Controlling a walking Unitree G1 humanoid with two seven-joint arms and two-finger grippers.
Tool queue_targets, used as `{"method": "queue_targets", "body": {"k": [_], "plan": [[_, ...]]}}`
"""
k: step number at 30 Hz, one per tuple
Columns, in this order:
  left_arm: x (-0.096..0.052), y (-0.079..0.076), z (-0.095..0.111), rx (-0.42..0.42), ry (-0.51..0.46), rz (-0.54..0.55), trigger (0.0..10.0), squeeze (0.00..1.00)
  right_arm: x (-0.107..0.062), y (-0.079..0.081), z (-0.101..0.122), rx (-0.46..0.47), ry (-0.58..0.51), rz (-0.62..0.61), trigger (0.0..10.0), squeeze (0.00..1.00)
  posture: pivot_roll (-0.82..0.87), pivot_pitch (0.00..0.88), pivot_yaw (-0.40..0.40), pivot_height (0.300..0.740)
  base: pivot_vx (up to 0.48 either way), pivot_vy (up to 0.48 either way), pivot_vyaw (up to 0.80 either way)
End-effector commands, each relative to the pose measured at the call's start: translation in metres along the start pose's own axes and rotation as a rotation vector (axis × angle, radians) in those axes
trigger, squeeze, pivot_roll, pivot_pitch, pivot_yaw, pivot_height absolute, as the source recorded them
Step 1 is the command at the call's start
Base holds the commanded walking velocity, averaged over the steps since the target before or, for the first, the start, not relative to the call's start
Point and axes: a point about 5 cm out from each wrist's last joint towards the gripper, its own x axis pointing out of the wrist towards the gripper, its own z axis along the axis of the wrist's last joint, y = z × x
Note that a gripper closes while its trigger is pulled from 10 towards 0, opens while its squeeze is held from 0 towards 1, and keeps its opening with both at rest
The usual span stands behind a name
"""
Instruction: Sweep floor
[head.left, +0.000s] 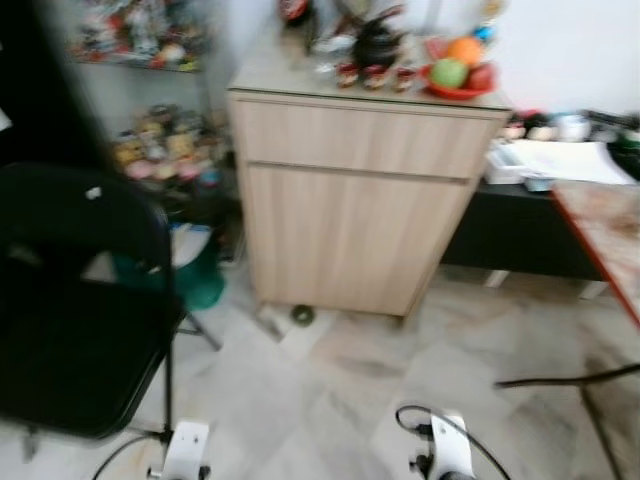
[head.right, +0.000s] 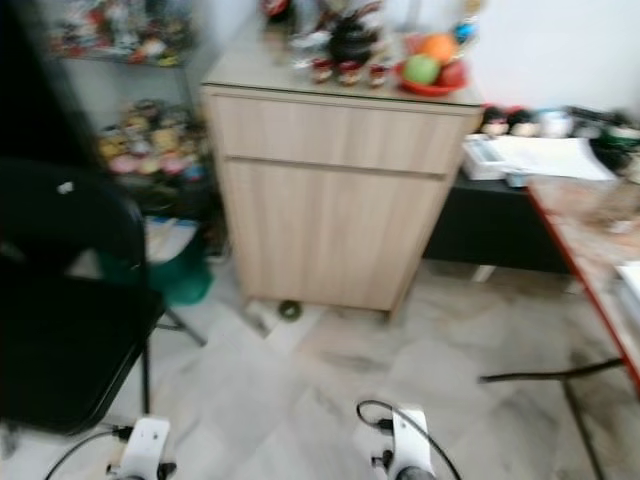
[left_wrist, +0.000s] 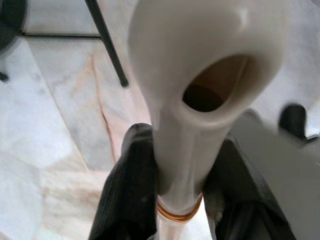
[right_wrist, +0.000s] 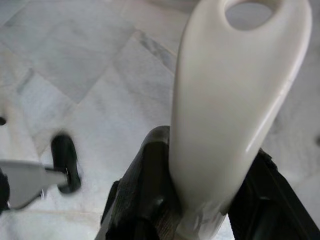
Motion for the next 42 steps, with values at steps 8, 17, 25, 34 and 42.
{"method": "queue_targets", "body": {"k": [8, 17, 25, 34, 42], "plan": [[-0.003, 0.038, 0.009, -0.041, -0.073, 0.024, 10.0, 0.00, -0.004, -0.010, -0.009, 0.268, -0.102, -0.014, 10.0, 0.00, -0.08, 0.014, -0.014, 0.740, -0.337, 0.000, 0.00], [-0.002, 0.040, 0.020, -0.036, -0.103, 0.020, 10.0, 0.00, -0.004, -0.011, -0.008, 0.266, -0.096, -0.021, 10.0, 0.00, -0.07, 0.018, -0.013, 0.740, -0.324, 0.000, 0.00], [-0.002, 0.038, 0.022, -0.032, -0.110, 0.016, 10.0, 0.00, -0.004, -0.012, -0.008, 0.260, -0.096, -0.019, 10.0, 0.00, -0.07, 0.028, -0.013, 0.740, -0.324, 0.000, 0.00], [-0.001, 0.034, 0.022, -0.030, -0.111, 0.006, 10.0, 0.00, -0.003, -0.012, -0.008, 0.253, -0.093, -0.017, 10.0, 0.00, -0.07, 0.033, -0.013, 0.740, -0.325, 0.000, 0.00], [-0.001, 0.033, 0.024, -0.027, -0.116, 0.004, 10.0, 0.00, -0.003, -0.012, -0.008, 0.245, -0.092, -0.010, 10.0, 0.00, -0.07, 0.039, -0.012, 0.740, -0.323, 0.000, 0.00]]}}
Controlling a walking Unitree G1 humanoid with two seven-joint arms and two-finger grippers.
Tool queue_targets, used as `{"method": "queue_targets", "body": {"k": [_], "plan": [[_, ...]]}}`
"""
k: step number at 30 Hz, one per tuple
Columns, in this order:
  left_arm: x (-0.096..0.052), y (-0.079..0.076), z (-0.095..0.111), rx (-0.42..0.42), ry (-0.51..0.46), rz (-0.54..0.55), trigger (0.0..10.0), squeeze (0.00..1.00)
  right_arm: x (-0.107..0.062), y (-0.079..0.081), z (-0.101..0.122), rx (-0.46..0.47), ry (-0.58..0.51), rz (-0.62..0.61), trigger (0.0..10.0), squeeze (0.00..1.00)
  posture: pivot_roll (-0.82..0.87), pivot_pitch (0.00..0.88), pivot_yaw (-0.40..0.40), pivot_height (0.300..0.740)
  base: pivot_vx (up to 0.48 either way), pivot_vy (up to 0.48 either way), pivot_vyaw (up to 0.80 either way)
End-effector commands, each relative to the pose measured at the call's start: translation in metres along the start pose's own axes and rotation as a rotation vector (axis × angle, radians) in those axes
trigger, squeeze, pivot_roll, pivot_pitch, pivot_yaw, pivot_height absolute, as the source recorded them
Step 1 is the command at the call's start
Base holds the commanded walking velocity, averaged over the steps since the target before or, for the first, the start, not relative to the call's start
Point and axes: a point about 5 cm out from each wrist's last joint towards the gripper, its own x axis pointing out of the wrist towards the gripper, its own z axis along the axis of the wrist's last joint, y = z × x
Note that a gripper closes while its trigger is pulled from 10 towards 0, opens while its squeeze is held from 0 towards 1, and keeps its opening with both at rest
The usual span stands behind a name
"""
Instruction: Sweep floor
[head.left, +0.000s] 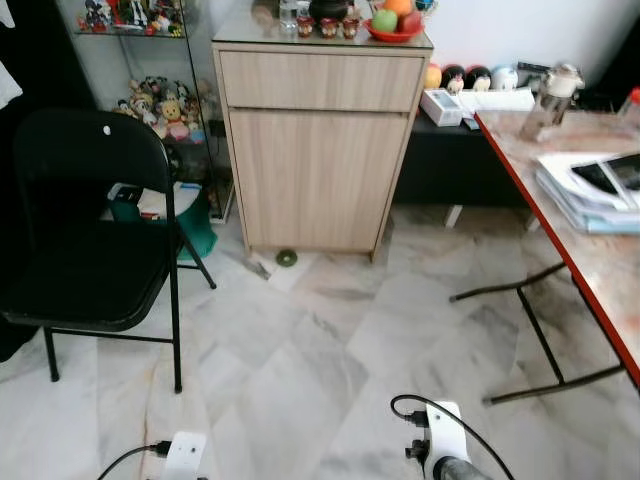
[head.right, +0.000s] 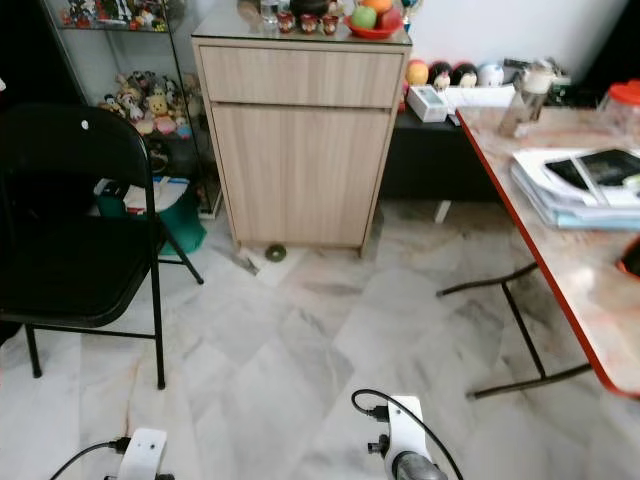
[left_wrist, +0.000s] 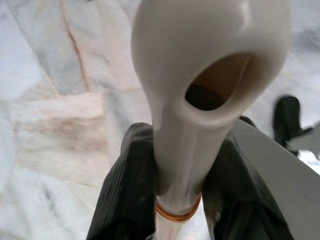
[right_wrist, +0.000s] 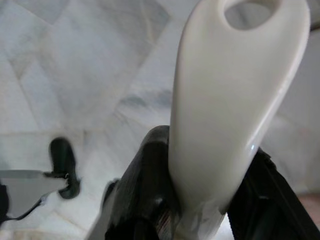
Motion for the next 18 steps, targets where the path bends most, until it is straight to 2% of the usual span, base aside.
{"method": "queue_targets", "body": {"k": [1, 9, 18], "plan": [[-0.0018, 0.0361, 0.0222, -0.029, -0.116, 0.015, 10.0, 0.00, -0.0034, -0.0104, -0.0081, 0.238, -0.087, -0.005, 10.0, 0.00, -0.07, 0.039, -0.012, 0.740, -0.322, 0.000, 0.00], [-0.0014, 0.0339, 0.0230, -0.022, -0.117, 0.010, 10.0, 0.00, -0.0034, -0.0102, -0.0083, 0.232, -0.086, 0.001, 10.0, 0.00, -0.07, 0.034, -0.012, 0.740, -0.319, 0.000, 0.00], [-0.0009, 0.0286, 0.0211, -0.011, -0.110, 0.008, 10.0, 0.00, -0.0034, -0.0109, -0.0082, 0.202, -0.083, 0.005, 10.0, 0.00, -0.07, 0.025, -0.014, 0.740, 0.000, 0.000, 0.00]]}}
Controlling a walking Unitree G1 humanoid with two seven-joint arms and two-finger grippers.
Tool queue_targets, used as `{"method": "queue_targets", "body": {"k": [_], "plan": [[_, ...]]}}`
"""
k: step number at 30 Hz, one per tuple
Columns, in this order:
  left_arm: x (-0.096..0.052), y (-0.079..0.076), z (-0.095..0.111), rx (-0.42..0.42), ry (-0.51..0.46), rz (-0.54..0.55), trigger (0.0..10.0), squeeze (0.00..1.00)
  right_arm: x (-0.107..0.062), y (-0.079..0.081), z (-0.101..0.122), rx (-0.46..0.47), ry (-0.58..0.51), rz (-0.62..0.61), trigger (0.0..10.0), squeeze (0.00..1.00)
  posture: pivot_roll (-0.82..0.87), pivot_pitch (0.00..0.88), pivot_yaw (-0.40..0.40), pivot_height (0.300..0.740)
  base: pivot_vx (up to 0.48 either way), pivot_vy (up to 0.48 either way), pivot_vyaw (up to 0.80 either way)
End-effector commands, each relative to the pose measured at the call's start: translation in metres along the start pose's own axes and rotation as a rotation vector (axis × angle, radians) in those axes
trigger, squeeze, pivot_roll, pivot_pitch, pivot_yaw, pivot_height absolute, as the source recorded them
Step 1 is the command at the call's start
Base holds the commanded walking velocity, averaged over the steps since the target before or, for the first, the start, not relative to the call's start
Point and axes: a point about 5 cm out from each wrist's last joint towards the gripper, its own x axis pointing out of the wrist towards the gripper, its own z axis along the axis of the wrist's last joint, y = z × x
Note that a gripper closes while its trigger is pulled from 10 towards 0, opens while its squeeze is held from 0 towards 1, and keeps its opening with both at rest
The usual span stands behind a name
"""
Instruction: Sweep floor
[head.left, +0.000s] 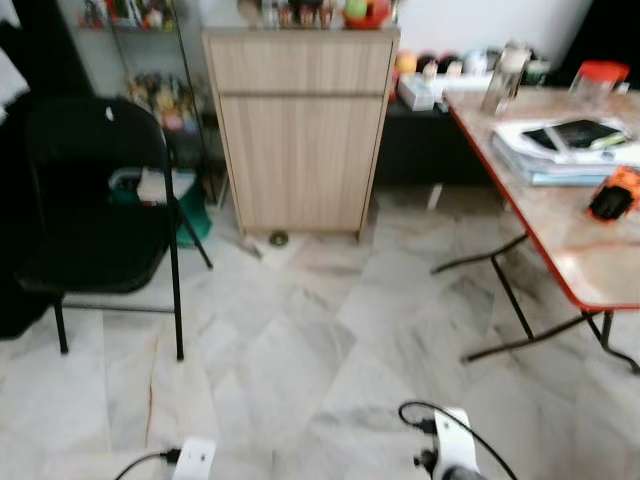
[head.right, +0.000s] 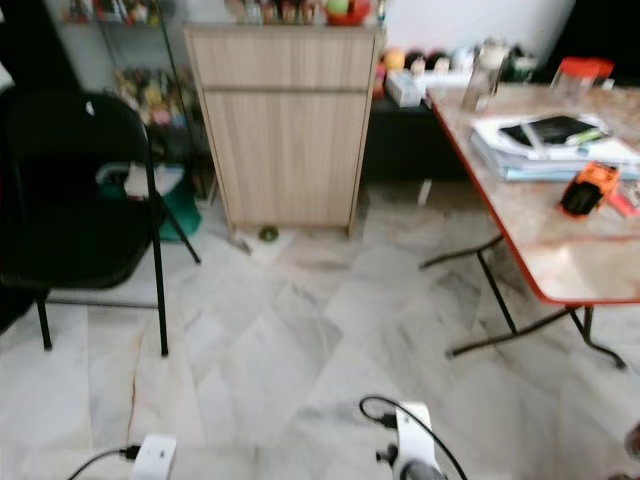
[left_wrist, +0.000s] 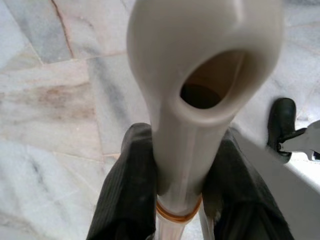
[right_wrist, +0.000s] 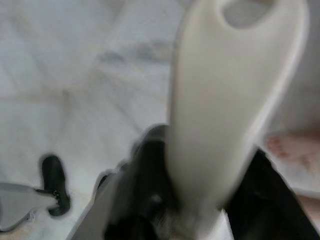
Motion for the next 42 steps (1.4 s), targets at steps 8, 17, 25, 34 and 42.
{"method": "queue_targets", "body": {"k": [8, 17, 25, 34, 42], "plan": [[-0.0008, 0.0247, 0.0224, -0.007, -0.120, 0.000, 10.0, 0.00, -0.0023, -0.0077, 0.0006, 0.141, -0.099, 0.027, 10.0, 0.00, -0.07, 0.025, -0.014, 0.740, 0.000, 0.000, 0.50], [-0.0008, 0.0247, 0.0224, -0.007, -0.120, 0.000, 10.0, 0.00, -0.0023, -0.0077, 0.0006, 0.141, -0.099, 0.027, 10.0, 0.00, -0.07, 0.025, -0.014, 0.740, 0.000, 0.000, 0.80], [-0.0008, 0.0247, 0.0224, -0.007, -0.120, 0.000, 10.0, 0.00, -0.0023, -0.0077, 0.0006, 0.141, -0.099, 0.027, 10.0, 0.00, -0.07, 0.025, -0.014, 0.740, 0.000, 0.000, 0.80], [-0.0008, 0.0247, 0.0224, -0.007, -0.120, 0.000, 10.0, 0.00, -0.0023, -0.0077, 0.0006, 0.141, -0.099, 0.027, 10.0, 0.00, -0.07, 0.025, -0.014, 0.740, 0.000, 0.000, 0.80], [-0.0014, 0.0253, 0.0142, -0.095, -0.098, 0.017, 10.0, 0.00, -0.0018, -0.0087, 0.0042, 0.086, -0.088, 0.042, 10.0, 0.00, -0.06, 0.051, -0.030, 0.740, 0.000, 0.000, 0.80]]}}
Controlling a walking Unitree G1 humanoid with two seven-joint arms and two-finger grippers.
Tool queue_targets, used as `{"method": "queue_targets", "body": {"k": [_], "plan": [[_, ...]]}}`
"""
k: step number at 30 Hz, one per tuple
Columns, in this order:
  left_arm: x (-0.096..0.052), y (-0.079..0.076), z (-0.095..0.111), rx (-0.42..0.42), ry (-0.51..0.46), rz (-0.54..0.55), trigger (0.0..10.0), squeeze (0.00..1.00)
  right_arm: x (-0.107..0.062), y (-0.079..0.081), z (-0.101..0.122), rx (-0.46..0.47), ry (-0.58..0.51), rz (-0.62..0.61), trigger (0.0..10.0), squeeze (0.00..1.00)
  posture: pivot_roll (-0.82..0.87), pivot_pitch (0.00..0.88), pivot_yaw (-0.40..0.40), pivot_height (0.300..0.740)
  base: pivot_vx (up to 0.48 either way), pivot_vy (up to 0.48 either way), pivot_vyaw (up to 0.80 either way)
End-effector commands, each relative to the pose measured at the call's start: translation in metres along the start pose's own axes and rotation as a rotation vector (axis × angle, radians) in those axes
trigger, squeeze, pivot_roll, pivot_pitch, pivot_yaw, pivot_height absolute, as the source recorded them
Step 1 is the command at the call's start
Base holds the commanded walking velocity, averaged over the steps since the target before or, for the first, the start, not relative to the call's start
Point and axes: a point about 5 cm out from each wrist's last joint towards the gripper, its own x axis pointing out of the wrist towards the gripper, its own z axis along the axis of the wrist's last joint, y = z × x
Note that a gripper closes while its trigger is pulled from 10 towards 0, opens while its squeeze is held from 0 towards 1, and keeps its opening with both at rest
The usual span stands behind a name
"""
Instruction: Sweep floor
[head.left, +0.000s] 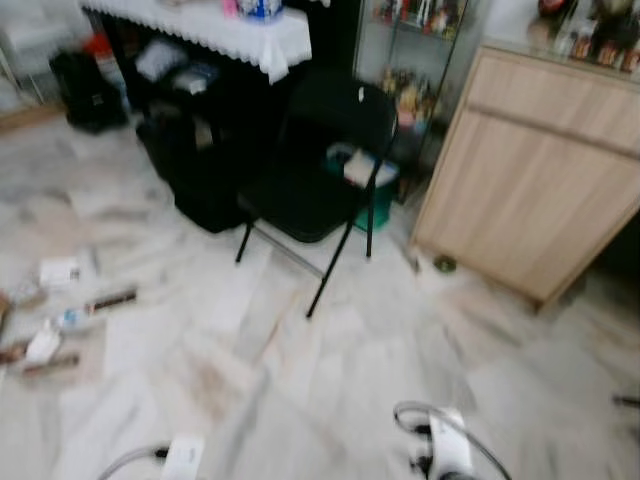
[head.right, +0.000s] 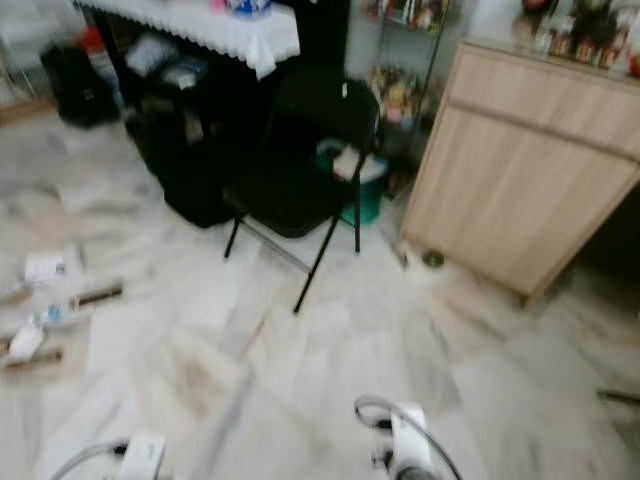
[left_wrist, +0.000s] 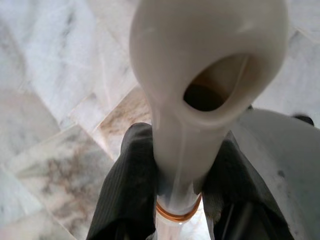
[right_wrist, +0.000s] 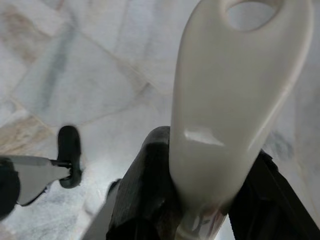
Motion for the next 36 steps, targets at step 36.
{"method": "queue_targets", "body": {"k": [36], "plan": [[-0.0003, 0.0216, 0.0139, -0.205, -0.084, 0.044, 10.0, 0.00, -0.0027, -0.0203, 0.0067, 0.112, -0.098, 0.023, 10.0, 0.00, -0.06, 0.049, -0.039, 0.740, 0.000, 0.000, 0.71]]}}
